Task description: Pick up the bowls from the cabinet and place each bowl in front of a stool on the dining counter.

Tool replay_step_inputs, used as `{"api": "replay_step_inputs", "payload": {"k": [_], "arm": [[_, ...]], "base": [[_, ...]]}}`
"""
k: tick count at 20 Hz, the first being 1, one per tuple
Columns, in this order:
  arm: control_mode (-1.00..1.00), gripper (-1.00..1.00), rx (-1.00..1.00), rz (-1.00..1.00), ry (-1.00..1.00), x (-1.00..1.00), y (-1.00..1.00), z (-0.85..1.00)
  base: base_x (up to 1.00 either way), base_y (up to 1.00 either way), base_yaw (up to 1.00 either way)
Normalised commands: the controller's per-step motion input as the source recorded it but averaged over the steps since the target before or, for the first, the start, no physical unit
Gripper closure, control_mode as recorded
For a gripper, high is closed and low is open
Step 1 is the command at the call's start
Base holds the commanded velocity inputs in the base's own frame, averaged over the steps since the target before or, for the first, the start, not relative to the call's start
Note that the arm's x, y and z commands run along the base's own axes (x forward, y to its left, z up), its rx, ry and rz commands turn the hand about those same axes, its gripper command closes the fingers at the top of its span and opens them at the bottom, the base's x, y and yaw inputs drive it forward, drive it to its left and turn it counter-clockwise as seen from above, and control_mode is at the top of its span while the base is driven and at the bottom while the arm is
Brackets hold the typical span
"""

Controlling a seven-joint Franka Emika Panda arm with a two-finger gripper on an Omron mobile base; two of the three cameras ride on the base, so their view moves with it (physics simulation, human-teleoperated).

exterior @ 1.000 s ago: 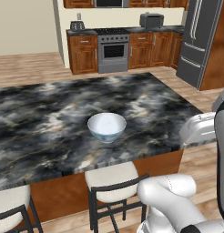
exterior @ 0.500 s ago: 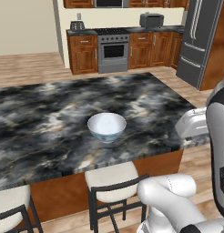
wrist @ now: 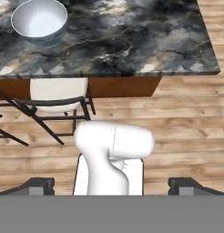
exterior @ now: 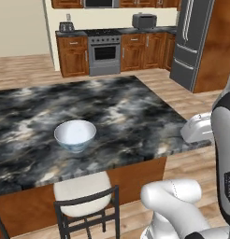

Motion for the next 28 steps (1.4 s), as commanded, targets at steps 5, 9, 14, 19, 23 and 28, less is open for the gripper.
{"api": "replay_step_inputs", "payload": {"k": [5,9,14,19,23,28], "arm": [[1.00,-1.00,0.00,0.00,0.00,0.00,0.00,0.00],[1.00,-1.00,0.00,0.00,0.00,0.00,0.00,0.00],[1.00,-1.00,0.00,0.00,0.00,0.00,0.00,0.00],[1.00,-1.00,0.00,0.00,0.00,0.00,0.00,0.00],[1.00,-1.00,0.00,0.00,0.00,0.00,0.00,0.00],[1.00,-1.00,0.00,0.00,0.00,0.00,0.00,0.00]], "base": [[0.00,-1.00,-0.06],[0.00,-1.00,0.00],[0.26,-1.00,0.00],[0.69,-0.95,0.01],[0.63,-0.86,0.05],[0.58,-0.75,0.08]]}}
